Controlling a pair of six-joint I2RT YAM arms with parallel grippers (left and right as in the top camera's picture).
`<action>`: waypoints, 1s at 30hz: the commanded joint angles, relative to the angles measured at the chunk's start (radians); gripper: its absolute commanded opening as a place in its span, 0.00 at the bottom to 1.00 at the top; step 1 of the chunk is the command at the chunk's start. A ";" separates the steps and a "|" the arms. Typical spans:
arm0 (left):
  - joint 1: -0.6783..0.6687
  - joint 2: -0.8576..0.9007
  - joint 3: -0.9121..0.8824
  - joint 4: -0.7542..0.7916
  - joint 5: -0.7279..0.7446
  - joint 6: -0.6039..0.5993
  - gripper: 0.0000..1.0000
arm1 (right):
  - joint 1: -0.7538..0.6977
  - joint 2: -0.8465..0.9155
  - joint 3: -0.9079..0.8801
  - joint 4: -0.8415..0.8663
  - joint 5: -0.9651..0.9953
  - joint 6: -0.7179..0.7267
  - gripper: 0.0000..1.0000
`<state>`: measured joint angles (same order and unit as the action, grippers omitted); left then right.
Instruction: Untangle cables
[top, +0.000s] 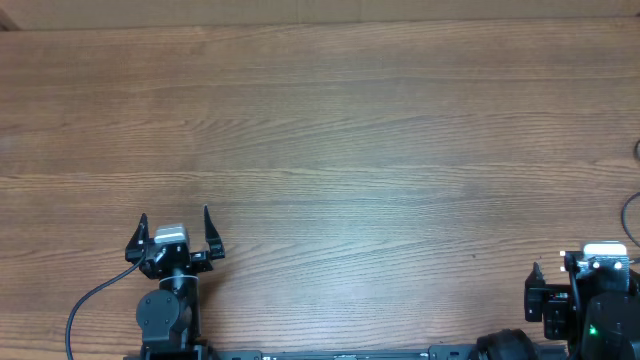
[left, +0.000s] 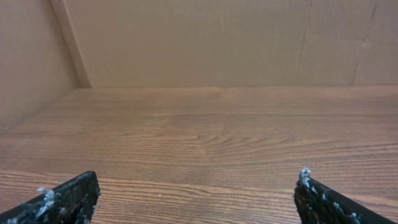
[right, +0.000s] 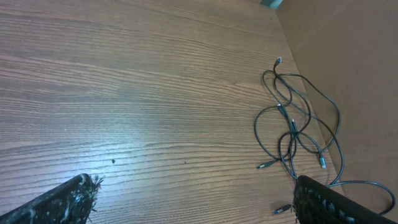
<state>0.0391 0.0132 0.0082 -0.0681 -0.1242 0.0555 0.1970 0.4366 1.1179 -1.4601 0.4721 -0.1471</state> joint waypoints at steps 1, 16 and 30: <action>-0.005 -0.009 -0.003 -0.002 0.010 0.016 1.00 | -0.002 -0.003 0.000 0.001 0.006 0.000 1.00; -0.005 -0.009 -0.003 -0.002 0.010 0.016 1.00 | 0.000 -0.004 -0.001 0.042 -0.078 0.291 1.00; -0.005 -0.009 -0.003 -0.002 0.010 0.016 1.00 | -0.121 -0.199 -0.423 0.837 -0.274 0.657 1.00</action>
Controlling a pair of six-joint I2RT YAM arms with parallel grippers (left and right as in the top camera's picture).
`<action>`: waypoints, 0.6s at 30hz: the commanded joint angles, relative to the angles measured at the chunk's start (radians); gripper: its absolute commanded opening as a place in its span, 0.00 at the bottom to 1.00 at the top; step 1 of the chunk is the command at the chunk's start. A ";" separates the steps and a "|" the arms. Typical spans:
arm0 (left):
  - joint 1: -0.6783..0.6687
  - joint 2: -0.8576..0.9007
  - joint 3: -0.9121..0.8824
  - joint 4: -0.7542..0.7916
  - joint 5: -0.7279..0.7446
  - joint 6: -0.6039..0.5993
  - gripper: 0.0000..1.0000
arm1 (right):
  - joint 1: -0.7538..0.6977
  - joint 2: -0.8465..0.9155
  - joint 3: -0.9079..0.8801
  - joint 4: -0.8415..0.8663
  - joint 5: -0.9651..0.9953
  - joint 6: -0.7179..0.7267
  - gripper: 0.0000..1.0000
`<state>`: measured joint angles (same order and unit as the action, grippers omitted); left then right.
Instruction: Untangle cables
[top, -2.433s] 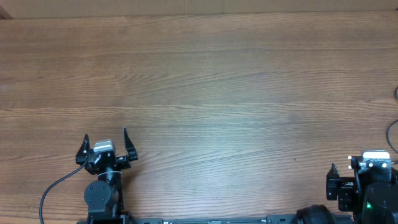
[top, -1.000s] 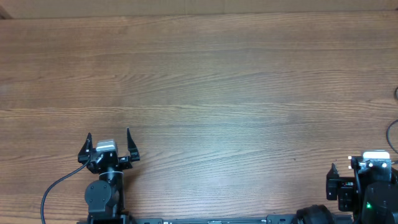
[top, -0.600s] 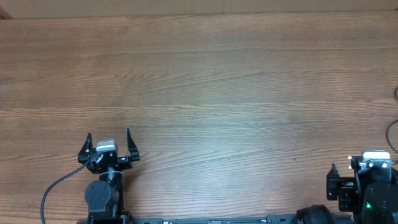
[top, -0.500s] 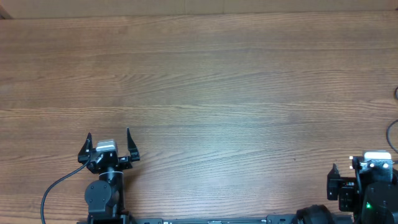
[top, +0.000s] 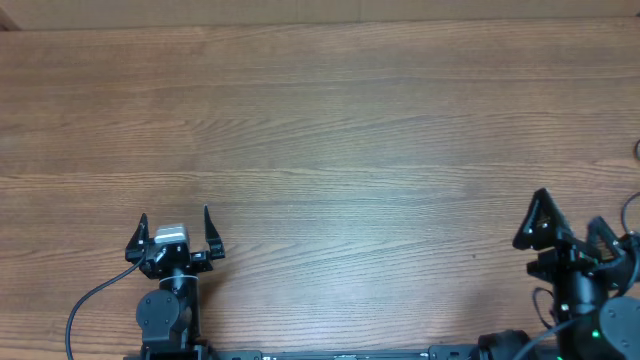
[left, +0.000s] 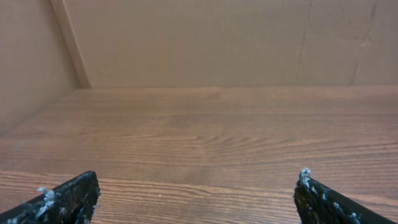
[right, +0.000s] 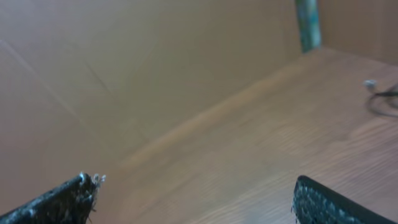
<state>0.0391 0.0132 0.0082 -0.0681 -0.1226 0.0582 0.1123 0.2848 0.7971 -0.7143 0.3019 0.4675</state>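
Observation:
Only bits of the thin black cables show: short arcs at the table's right edge (top: 631, 204) and a blurred loop with a small plug at the right wrist view's right edge (right: 380, 98). My right gripper (top: 568, 226) is open near the table's front right corner, its fingers tilted up, nothing between them (right: 196, 185). It stands left of the cables, apart from them. At the front left my left gripper (top: 175, 232) is open and empty (left: 199, 178) over bare wood.
The wooden table (top: 320, 130) is closed in by cardboard walls at the back (left: 205, 43) and on the left. A greenish upright strip (right: 307, 25) stands at the back wall in the blurred right wrist view. The left arm's own black lead (top: 85, 305) curls at the front left.
The right arm has lifted and turned. Its camera looked down on the cable tangle and now faces the back wall, with only a cable end at the frame's edge. The left arm has not moved.

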 joint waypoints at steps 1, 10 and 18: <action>-0.005 -0.009 -0.003 -0.002 0.008 0.013 0.99 | -0.052 -0.068 -0.150 0.166 -0.146 0.013 1.00; -0.005 -0.009 -0.003 -0.002 0.008 0.013 0.99 | -0.147 -0.180 -0.454 0.655 -0.327 -0.290 1.00; -0.005 -0.009 -0.003 -0.002 0.008 0.013 0.99 | -0.153 -0.194 -0.528 0.766 -0.327 -0.682 1.00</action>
<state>0.0391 0.0132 0.0082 -0.0681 -0.1196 0.0582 -0.0334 0.1032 0.2848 0.0444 -0.0128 -0.0181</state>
